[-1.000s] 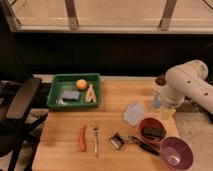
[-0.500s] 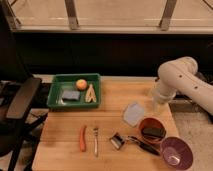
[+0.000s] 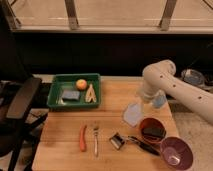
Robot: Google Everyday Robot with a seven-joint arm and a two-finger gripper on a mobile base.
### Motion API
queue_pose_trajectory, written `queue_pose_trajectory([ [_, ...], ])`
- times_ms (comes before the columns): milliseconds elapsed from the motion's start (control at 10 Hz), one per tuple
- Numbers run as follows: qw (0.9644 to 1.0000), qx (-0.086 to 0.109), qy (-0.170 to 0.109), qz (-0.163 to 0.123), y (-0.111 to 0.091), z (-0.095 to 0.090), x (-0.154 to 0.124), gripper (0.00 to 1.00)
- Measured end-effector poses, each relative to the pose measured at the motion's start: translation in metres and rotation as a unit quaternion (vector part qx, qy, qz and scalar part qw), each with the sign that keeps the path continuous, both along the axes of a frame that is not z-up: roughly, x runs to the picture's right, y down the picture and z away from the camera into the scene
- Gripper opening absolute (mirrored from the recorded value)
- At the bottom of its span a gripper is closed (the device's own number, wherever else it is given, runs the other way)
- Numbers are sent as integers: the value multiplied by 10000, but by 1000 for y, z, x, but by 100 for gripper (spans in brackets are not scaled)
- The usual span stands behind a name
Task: Wipe tray with towel
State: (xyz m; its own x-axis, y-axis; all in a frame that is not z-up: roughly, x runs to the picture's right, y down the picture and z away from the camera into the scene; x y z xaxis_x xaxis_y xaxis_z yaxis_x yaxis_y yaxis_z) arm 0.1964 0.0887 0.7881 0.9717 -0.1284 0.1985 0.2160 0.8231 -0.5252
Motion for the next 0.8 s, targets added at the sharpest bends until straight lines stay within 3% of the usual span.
queue_pose_trajectory([
  [300, 9997, 30, -44, 242, 1, 37, -1, 65],
  [800, 9997, 33, -26, 242, 2, 38, -1, 65],
])
